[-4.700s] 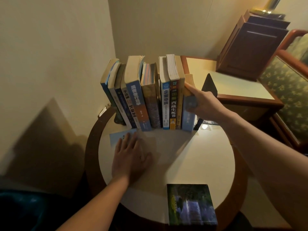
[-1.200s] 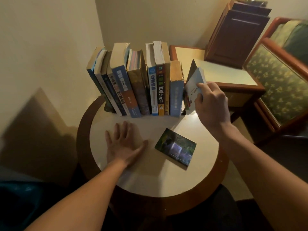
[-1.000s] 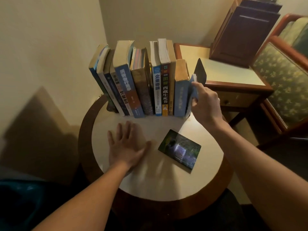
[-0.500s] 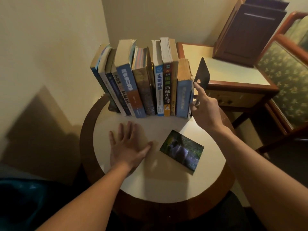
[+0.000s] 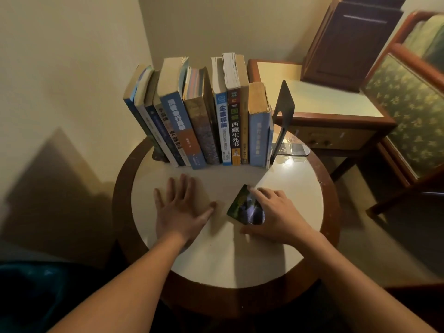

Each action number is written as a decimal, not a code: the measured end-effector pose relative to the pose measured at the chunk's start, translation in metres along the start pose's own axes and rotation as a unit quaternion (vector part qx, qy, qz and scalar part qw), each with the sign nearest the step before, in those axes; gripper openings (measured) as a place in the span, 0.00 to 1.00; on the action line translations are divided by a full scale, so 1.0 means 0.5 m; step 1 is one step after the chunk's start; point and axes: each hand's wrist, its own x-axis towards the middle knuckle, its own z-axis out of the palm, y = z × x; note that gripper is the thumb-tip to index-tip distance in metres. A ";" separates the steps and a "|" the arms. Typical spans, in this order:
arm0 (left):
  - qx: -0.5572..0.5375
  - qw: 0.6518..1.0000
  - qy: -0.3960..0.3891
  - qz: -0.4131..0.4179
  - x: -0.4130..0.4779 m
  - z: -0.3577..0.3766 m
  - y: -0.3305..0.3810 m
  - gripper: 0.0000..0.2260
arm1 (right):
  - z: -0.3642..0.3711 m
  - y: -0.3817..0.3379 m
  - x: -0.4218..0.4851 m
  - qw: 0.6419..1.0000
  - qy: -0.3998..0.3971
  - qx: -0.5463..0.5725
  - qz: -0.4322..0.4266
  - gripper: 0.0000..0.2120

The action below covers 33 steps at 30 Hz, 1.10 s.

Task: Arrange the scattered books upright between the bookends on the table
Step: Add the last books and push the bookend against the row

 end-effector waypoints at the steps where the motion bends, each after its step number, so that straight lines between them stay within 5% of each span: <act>1: -0.002 1.000 0.000 -0.001 0.000 0.001 0.000 0.44 | 0.009 0.003 -0.005 1.000 0.009 -0.007 -0.007 0.53; 10: -0.032 0.999 -0.001 0.014 -0.003 0.001 0.000 0.41 | 0.016 0.007 -0.019 0.999 0.017 0.023 -0.038 0.54; 17: 0.002 0.955 -0.035 0.294 -0.018 0.004 0.037 0.32 | 0.022 0.048 -0.081 0.998 0.011 0.015 0.060 0.58; 26: -0.021 0.969 -0.023 0.246 -0.049 0.015 0.054 0.34 | 0.002 0.026 -0.071 0.994 0.004 0.095 0.060 0.60; 33: -0.038 0.973 -0.022 0.225 -0.056 0.003 0.061 0.31 | 0.013 0.020 -0.077 0.964 0.077 0.249 0.056 0.55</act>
